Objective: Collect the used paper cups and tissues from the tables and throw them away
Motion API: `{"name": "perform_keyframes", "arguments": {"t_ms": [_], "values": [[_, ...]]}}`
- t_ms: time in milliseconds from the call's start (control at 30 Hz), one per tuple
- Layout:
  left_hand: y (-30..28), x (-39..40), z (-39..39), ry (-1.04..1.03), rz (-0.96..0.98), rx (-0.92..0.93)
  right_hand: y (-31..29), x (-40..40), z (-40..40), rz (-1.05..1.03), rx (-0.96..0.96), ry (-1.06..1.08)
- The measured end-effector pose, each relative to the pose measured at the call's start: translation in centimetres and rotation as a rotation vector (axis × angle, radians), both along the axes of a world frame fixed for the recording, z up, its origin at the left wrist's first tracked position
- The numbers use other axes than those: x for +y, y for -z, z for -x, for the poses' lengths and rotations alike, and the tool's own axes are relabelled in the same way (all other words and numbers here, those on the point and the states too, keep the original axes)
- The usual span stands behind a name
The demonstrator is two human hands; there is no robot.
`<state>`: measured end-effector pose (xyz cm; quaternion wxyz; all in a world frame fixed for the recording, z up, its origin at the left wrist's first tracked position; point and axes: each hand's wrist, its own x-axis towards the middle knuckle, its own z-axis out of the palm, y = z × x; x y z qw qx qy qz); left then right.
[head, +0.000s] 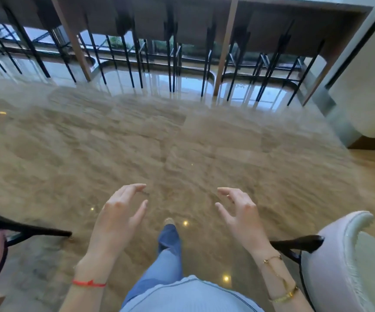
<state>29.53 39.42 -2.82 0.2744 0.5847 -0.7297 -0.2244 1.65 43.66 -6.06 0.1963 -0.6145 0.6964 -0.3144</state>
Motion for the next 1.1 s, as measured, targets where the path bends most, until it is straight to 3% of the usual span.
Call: {"name": "perform_keyframes", "arguments": {"t_ms": [300, 633, 1100], "values": [[-2.2, -25.3, 1.2, 0.033, 0.083, -0.031, -1.6, -25.2, 2.0, 0.068, -0.013, 0.034], [-1.8, -47.2, 4.9, 0.082, 0.045, -0.059, -0.8, -45.3, 5.6, 0.032, -0.062, 0.106], [-3.3, -80.5, 14.2, 0.005, 0.082, -0.039, -3.1, -82.1, 15.1, 0.087, -0.01, -0.014]]}}
